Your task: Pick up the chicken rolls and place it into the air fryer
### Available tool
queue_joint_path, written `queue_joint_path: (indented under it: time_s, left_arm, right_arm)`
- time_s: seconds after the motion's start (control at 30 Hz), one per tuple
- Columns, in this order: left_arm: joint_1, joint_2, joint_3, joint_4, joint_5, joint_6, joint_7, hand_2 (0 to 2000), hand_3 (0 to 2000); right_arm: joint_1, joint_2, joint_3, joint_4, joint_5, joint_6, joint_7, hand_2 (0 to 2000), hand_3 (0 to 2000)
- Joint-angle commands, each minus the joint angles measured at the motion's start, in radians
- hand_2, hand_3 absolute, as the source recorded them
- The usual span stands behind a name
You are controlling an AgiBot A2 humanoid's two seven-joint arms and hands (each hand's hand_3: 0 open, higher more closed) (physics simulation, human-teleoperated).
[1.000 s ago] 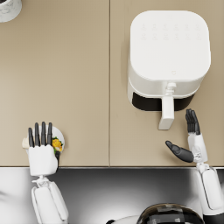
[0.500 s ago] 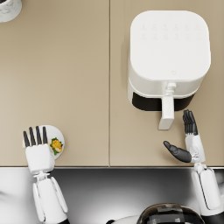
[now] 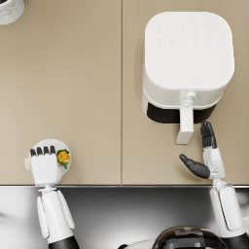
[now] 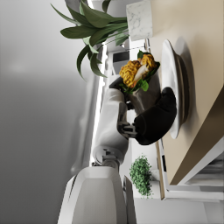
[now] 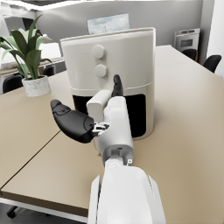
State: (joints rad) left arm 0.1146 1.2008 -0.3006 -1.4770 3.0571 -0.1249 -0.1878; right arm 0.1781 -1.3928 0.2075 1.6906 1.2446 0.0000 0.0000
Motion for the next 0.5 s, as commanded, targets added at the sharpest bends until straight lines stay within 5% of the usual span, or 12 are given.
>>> queue_joint_path:
  time_s: [0.03, 0.23, 0.5]
  left_arm:
    - [0.030, -0.006, 0.002, -0.069, 0.000, 0.007, 0.006, 2000, 2000]
    - [0.050, -0.020, 0.041, -0.266, -0.001, 0.072, 0.155, 2000, 2000]
    - [0.160, -0.090, 0.168, -0.463, -0.001, 0.084, 0.184, 2000, 2000]
  right_arm:
    - [0.024, -0.012, 0.037, -0.111, 0.000, 0.000, 0.000, 0, 0]
    - [0.074, -0.043, 0.045, -0.239, 0.000, 0.000, 0.000, 0, 0]
    - [0.159, -0.091, 0.105, -0.428, 0.000, -0.007, 0.000, 0, 0]
